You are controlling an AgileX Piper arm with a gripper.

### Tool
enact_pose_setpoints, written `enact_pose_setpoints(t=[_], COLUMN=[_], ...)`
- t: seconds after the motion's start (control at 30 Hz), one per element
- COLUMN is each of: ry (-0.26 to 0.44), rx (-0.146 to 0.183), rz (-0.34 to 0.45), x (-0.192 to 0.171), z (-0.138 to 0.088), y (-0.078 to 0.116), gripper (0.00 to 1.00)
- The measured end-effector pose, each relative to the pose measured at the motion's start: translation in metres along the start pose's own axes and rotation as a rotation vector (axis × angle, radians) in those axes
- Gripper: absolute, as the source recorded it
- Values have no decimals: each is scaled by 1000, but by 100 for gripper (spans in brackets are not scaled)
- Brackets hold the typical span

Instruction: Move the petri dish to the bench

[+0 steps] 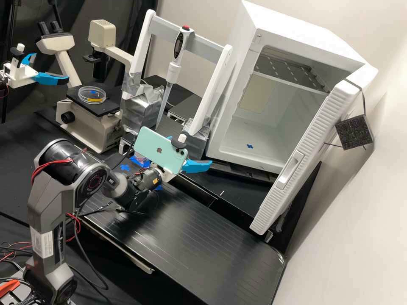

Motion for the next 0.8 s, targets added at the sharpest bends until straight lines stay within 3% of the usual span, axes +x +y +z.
enact_pose_setpoints(t=[0.4,0.57,0.8], ry=[15,136,425], rx=[9,23,16], rz=[-6,-7,-55], x=[-13,-43,-89], z=[1,-9,-52], y=[-1,2,-7], gripper=[100,100,100])
